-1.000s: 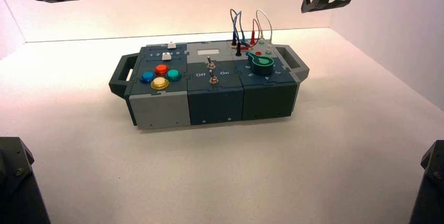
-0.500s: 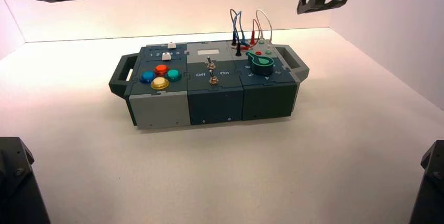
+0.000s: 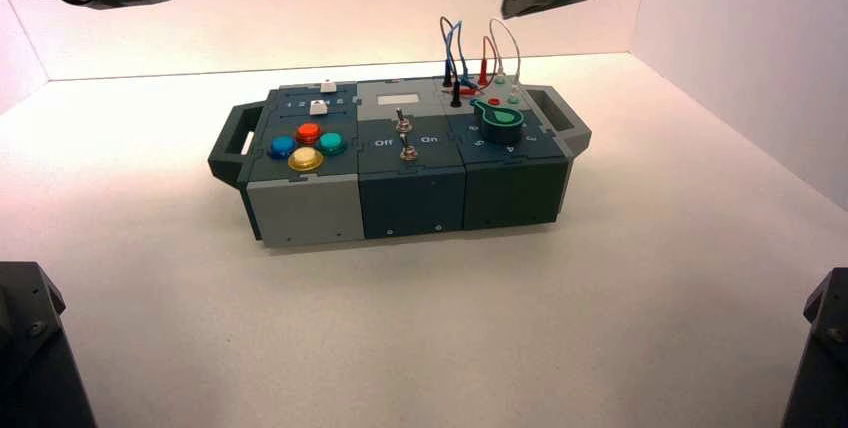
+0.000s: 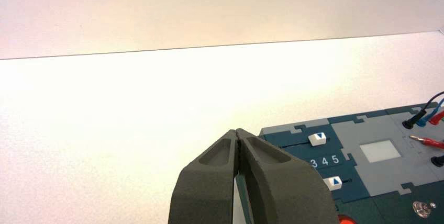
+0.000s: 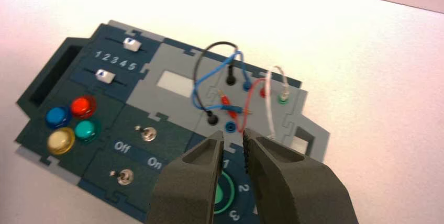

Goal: Push the green button with the right gripper.

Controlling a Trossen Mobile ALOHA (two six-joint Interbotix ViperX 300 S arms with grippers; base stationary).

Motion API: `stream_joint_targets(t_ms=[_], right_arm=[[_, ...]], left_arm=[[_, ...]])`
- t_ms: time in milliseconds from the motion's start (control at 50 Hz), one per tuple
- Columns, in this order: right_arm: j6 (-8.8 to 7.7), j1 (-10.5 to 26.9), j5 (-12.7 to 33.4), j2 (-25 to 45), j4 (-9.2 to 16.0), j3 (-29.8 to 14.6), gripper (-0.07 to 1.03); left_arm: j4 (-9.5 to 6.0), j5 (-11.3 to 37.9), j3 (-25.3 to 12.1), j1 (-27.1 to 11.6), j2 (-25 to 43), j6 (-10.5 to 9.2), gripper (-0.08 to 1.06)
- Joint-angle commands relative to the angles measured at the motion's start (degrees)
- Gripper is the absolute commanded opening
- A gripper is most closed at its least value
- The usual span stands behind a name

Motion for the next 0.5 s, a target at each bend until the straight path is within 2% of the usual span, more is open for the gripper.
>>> stream_joint_targets(t_ms=[20,280,500], right_arm=[[0.09,0.7,0.35,-1.14,0.26,-1.67,0.23],[0.09,6.59,0.97,-0.18,0.62,-2.64,0.23],[0.0,12.13,1.67,4.83,0.62,-5.54,0.2]], left_arm=[[0.0,-0.62,-1.76,0.35,-0.18,0.0,-0.03],[0.0,-0.62,-1.67,0.35,-0.18,0.0,-0.03],[0.0,-0.62,-1.76,0.35,0.0,0.0,-0.03]])
